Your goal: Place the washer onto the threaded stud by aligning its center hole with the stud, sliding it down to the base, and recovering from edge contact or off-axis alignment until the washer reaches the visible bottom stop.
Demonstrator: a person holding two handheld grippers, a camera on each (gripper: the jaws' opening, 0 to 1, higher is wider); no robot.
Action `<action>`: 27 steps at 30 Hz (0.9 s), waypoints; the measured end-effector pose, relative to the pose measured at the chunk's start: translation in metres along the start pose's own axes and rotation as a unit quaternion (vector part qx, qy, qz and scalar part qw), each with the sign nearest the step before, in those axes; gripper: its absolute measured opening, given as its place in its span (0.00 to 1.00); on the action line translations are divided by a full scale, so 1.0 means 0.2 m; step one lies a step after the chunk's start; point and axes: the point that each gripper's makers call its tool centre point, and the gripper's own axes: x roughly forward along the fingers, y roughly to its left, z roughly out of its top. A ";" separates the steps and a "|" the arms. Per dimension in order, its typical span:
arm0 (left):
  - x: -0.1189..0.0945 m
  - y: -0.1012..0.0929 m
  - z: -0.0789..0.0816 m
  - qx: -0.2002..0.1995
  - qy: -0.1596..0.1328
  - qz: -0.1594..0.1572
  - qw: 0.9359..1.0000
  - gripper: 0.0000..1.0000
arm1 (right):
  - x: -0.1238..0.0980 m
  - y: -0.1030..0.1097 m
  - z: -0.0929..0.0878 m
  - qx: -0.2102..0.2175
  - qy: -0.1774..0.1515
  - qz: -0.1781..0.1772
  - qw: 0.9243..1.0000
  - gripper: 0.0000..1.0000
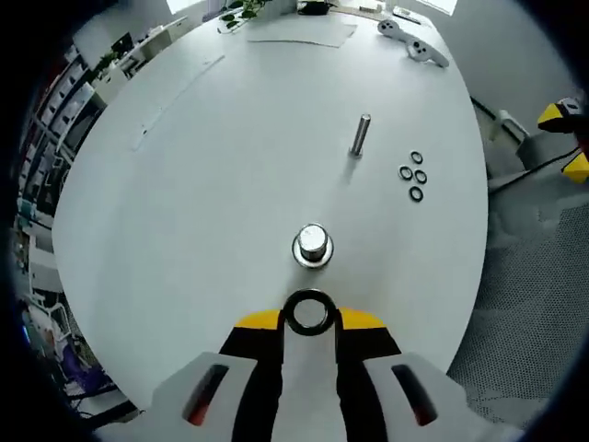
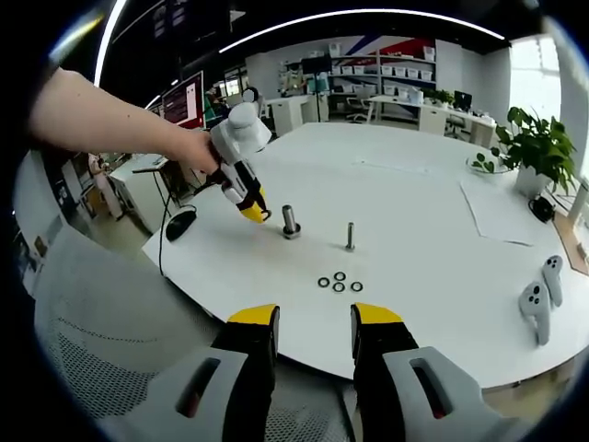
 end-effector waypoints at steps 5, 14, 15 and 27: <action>-0.04 -0.01 0.05 0.015 -0.007 -0.002 1.000 0.18 | 0.00 0.00 0.00 0.000 0.000 0.000 1.000 0.34; -0.07 -0.02 0.15 0.036 -0.015 -0.004 0.999 0.19 | 0.00 0.00 0.00 0.003 -0.002 0.000 1.000 0.34; -0.07 -0.02 0.16 0.038 -0.016 -0.003 0.999 0.19 | 0.00 0.00 0.00 0.003 -0.002 0.000 1.000 0.34; 0.00 -0.02 0.23 0.064 -0.008 0.007 0.998 0.19 | -0.01 -0.01 0.01 0.008 -0.006 -0.006 1.000 0.34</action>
